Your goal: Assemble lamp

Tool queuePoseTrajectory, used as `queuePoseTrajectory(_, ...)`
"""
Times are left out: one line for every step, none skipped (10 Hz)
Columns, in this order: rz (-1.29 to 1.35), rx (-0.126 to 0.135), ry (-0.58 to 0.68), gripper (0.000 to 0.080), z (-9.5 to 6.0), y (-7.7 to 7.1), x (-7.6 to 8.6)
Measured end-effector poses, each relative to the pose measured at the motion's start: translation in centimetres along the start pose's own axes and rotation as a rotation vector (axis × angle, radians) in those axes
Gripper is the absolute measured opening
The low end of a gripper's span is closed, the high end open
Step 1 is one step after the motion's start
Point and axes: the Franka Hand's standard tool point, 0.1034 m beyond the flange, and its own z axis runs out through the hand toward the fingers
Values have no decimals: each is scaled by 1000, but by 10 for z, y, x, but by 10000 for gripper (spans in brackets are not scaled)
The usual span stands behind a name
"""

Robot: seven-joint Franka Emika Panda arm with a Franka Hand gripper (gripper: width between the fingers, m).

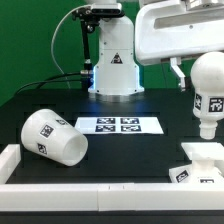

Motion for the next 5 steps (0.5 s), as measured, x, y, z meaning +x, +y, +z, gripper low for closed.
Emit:
queuePoseTrajectory(-1,0,0,573,0,0,-1)
queuePoseTrajectory(-13,-2,8,573,1,2,-3)
queuePoseTrajectory(-13,-4,3,573,4,3,-5)
queuePoseTrajectory(-13,-5,1,573,5,3,-6)
queuePoseTrajectory(-12,-8,-3,573,8,4,-8)
